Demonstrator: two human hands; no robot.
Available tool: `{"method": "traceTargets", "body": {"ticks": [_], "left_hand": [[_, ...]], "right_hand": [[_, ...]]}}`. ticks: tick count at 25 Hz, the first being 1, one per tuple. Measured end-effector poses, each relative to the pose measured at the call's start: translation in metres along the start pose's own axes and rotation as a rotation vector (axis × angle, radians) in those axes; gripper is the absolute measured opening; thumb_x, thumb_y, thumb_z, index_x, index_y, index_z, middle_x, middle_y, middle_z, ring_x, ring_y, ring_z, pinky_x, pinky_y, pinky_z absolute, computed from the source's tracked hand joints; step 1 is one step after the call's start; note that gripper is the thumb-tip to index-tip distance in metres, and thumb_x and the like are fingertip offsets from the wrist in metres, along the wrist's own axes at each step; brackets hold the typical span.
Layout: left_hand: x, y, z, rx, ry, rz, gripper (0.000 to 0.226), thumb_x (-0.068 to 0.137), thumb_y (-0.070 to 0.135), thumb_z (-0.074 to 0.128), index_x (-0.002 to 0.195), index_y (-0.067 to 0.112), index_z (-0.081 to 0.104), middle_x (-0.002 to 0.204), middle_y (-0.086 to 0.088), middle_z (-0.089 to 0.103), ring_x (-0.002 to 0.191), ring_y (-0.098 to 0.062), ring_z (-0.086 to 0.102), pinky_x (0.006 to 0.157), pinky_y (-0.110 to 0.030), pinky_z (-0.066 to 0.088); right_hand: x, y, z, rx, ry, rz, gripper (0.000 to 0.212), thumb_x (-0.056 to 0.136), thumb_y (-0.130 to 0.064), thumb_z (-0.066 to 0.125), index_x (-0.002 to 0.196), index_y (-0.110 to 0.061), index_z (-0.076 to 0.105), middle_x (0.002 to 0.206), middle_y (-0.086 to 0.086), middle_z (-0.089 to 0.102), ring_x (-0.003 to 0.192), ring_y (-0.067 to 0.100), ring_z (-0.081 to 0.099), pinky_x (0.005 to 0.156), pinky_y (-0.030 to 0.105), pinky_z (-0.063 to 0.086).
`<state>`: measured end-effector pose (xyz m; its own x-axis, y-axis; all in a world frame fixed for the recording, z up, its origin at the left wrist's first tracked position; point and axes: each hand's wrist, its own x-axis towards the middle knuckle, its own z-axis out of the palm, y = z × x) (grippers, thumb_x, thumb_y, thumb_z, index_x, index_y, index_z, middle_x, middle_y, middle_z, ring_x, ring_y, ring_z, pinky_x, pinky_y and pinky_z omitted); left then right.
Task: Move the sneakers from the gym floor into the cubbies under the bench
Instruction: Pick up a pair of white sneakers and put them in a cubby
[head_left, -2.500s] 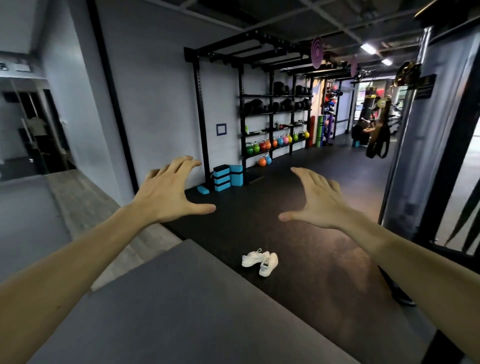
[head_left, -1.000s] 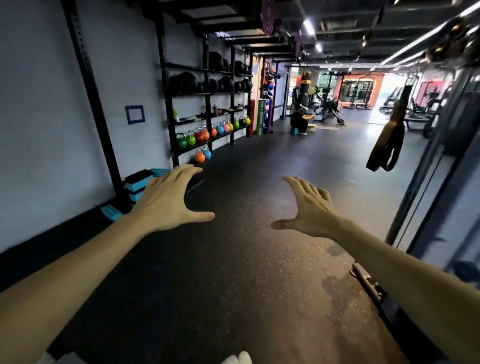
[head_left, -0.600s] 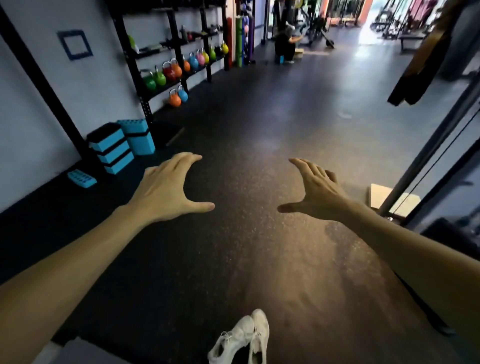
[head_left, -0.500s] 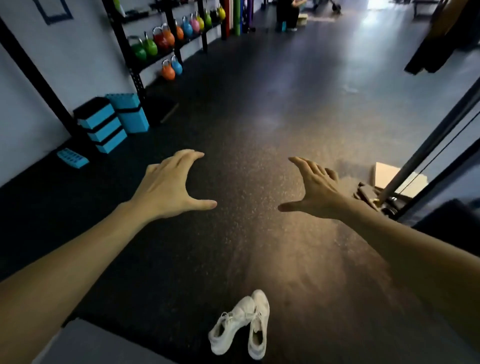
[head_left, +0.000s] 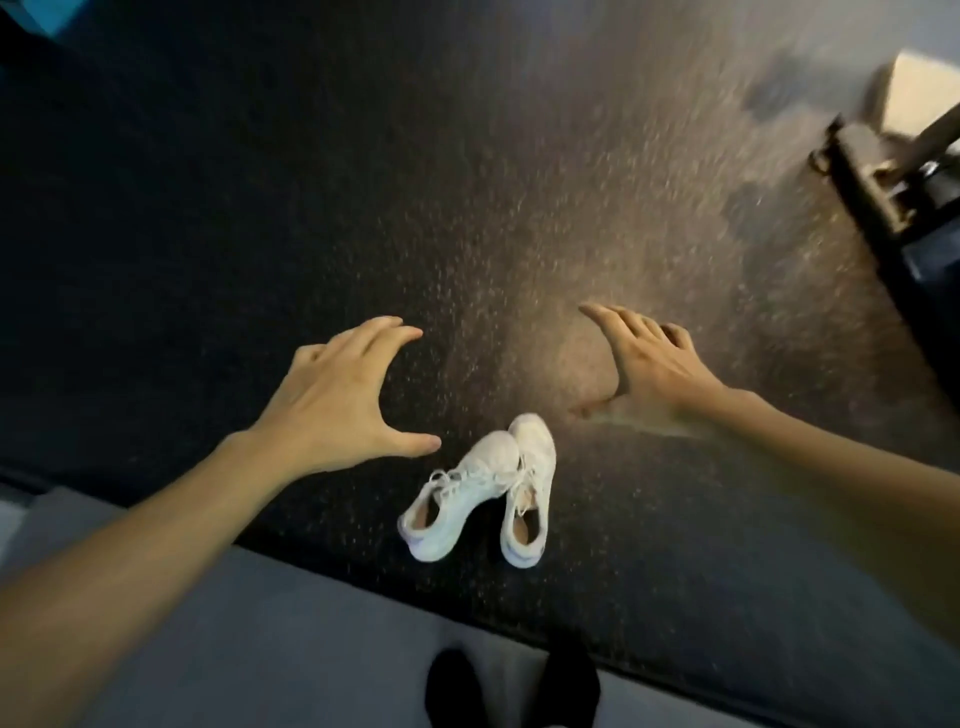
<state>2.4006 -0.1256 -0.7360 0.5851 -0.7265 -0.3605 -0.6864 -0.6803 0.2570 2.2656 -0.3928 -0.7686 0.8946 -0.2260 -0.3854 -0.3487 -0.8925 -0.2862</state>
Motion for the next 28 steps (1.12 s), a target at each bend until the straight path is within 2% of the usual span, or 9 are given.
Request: {"method": "traceTargets", "body": {"ticks": [7, 11, 14, 16, 18, 20, 23, 26, 28], "left_hand": [[0.020, -0.049, 0.239, -0.019, -0.179, -0.022, 0.110, 0.054, 0.077, 0.064, 0.143, 0.029, 0.018, 0.151, 0.012, 0.020, 0.135, -0.013, 0.027, 0.106, -0.042, 0.028], [0.023, -0.065, 0.331, -0.086, -0.263, -0.060, 0.102, 0.057, 0.065, 0.071, 0.140, 0.026, 0.025, 0.141, 0.011, 0.032, 0.125, -0.015, 0.040, 0.102, -0.042, 0.033], [0.021, -0.075, 0.387, -0.190, -0.350, -0.136, 0.088, 0.062, 0.049, 0.077, 0.134, 0.024, 0.034, 0.130, 0.008, 0.041, 0.113, -0.016, 0.046, 0.099, -0.041, 0.035], [0.017, -0.080, 0.415, -0.141, -0.399, -0.120, 0.064, 0.066, 0.041, 0.076, 0.118, 0.026, 0.043, 0.116, 0.011, 0.047, 0.108, -0.014, 0.047, 0.098, -0.037, 0.029], [0.014, -0.085, 0.434, -0.066, -0.417, -0.078, 0.036, 0.071, 0.031, 0.073, 0.093, 0.031, 0.045, 0.094, 0.017, 0.048, 0.098, -0.012, 0.047, 0.089, -0.035, 0.022], [0.012, -0.085, 0.448, -0.022, -0.427, -0.022, 0.028, 0.075, 0.018, 0.067, 0.080, 0.030, 0.043, 0.083, 0.016, 0.049, 0.091, -0.015, 0.047, 0.084, -0.035, 0.022], [0.011, -0.078, 0.464, 0.046, -0.388, 0.028, 0.020, 0.082, 0.012, 0.060, 0.085, 0.028, 0.048, 0.092, 0.011, 0.057, 0.086, -0.024, 0.051, 0.082, -0.033, 0.033], [0.011, -0.065, 0.465, 0.157, -0.318, 0.025, 0.013, 0.086, 0.010, 0.057, 0.096, 0.017, 0.056, 0.099, 0.000, 0.062, 0.084, -0.028, 0.061, 0.067, -0.031, 0.037], [0.009, -0.057, 0.461, 0.150, -0.302, 0.034, 0.007, 0.088, 0.016, 0.056, 0.095, 0.016, 0.055, 0.096, -0.001, 0.063, 0.085, -0.028, 0.062, 0.064, -0.032, 0.037]], "right_hand": [[0.022, 0.038, 0.235, 0.143, -0.138, 0.040, 0.113, 0.057, -0.073, 0.069, 0.145, -0.030, 0.011, 0.151, -0.003, 0.024, 0.137, 0.022, 0.024, 0.108, 0.051, 0.018], [0.015, 0.048, 0.322, 0.184, -0.210, 0.037, 0.106, 0.061, -0.068, 0.070, 0.143, -0.030, 0.016, 0.147, -0.003, 0.032, 0.133, 0.023, 0.032, 0.106, 0.049, 0.022], [0.006, 0.052, 0.373, 0.243, -0.267, 0.037, 0.092, 0.061, -0.066, 0.070, 0.135, -0.029, 0.030, 0.133, -0.005, 0.044, 0.122, 0.021, 0.042, 0.100, 0.045, 0.027], [-0.002, 0.053, 0.400, 0.270, -0.299, 0.026, 0.080, 0.060, -0.065, 0.072, 0.124, -0.030, 0.039, 0.124, -0.009, 0.048, 0.114, 0.017, 0.047, 0.093, 0.039, 0.028], [-0.007, 0.051, 0.422, 0.282, -0.346, 0.034, 0.077, 0.059, -0.062, 0.075, 0.121, -0.030, 0.041, 0.119, -0.011, 0.050, 0.110, 0.015, 0.047, 0.090, 0.037, 0.028], [-0.009, 0.047, 0.437, 0.293, -0.386, 0.062, 0.080, 0.060, -0.056, 0.078, 0.124, -0.025, 0.041, 0.111, -0.009, 0.048, 0.102, 0.015, 0.046, 0.089, 0.040, 0.036], [-0.004, 0.039, 0.454, 0.232, -0.369, 0.092, 0.063, 0.064, -0.043, 0.081, 0.110, -0.018, 0.046, 0.098, -0.008, 0.042, 0.093, 0.014, 0.040, 0.076, 0.037, 0.045], [0.000, 0.032, 0.464, 0.141, -0.282, 0.123, 0.034, 0.077, -0.030, 0.073, 0.088, -0.017, 0.043, 0.091, -0.003, 0.047, 0.093, 0.020, 0.046, 0.065, 0.034, 0.041], [-0.003, 0.029, 0.465, 0.150, -0.215, 0.132, 0.026, 0.084, -0.019, 0.064, 0.080, -0.017, 0.039, 0.089, 0.000, 0.052, 0.092, 0.021, 0.047, 0.061, 0.032, 0.034]]}}
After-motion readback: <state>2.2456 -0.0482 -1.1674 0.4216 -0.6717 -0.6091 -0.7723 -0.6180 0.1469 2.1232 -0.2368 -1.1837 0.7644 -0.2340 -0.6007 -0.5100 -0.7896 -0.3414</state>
